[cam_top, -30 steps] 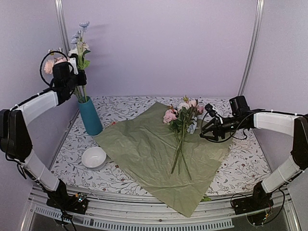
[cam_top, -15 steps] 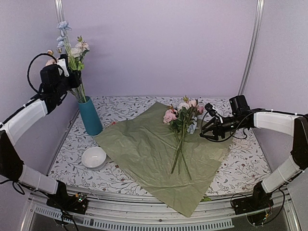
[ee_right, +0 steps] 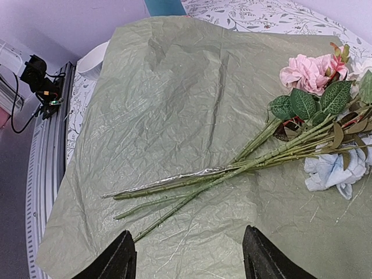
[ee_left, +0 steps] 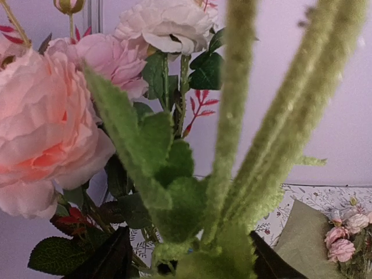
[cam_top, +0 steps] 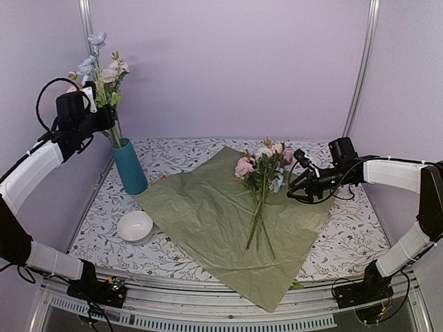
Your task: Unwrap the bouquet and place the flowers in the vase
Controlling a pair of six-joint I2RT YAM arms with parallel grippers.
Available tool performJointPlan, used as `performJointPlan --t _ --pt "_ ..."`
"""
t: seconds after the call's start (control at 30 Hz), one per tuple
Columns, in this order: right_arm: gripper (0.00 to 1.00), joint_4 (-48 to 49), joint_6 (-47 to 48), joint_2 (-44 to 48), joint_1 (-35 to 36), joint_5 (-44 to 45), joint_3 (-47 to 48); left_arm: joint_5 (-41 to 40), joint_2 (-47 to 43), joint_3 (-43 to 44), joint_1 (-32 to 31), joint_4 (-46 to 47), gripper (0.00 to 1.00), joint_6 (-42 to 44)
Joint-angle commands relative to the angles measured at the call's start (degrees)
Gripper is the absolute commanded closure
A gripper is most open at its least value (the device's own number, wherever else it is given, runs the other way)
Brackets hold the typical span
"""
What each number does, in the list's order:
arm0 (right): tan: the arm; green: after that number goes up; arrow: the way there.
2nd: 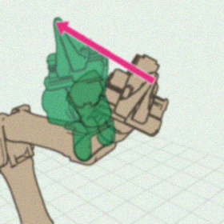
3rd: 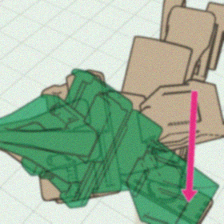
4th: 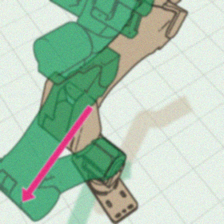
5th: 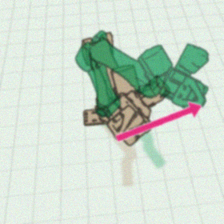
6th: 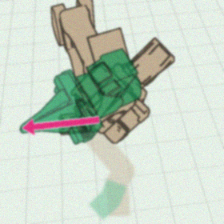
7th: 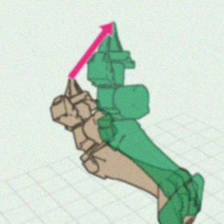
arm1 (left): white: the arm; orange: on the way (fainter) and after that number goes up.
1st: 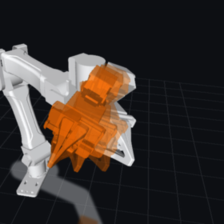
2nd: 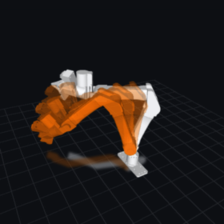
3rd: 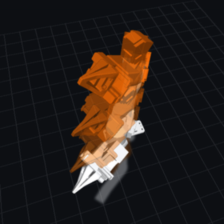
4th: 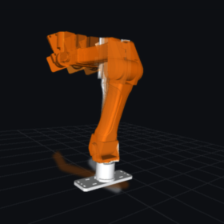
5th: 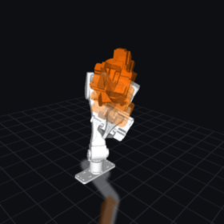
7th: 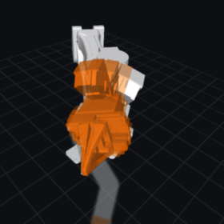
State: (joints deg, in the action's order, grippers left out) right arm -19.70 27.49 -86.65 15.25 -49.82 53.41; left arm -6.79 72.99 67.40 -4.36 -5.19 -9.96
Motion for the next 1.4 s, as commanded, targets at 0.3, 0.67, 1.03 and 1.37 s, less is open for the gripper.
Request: performJointPlan --t 0.3,0.67,1.03,1.37 --pt "0.35 -1.08 0.79 -1.08 -0.13 -0.55 1.9 -1.71 -1.52 -0.29 -0.58 -15.24 0.37 -4.31" --pt "0.35 -0.97 -0.24 -2.08 -0.13 -0.44 2.6 7.14 -8.72 -2.42 -9.7 -21.63 0.56 -5.64" --pt "0.37 2.39 -3.94 -0.62 -1.68 5.23 2.35 20.37 3.82 1.58 -36.06 -9.28 0.63 -9.94" --pt "0.38 3.52 -5.04 0.42 -5.35 4.72 1.18 29.25 29.46 11.36 -47.79 -3.69 0.64 -15.02"
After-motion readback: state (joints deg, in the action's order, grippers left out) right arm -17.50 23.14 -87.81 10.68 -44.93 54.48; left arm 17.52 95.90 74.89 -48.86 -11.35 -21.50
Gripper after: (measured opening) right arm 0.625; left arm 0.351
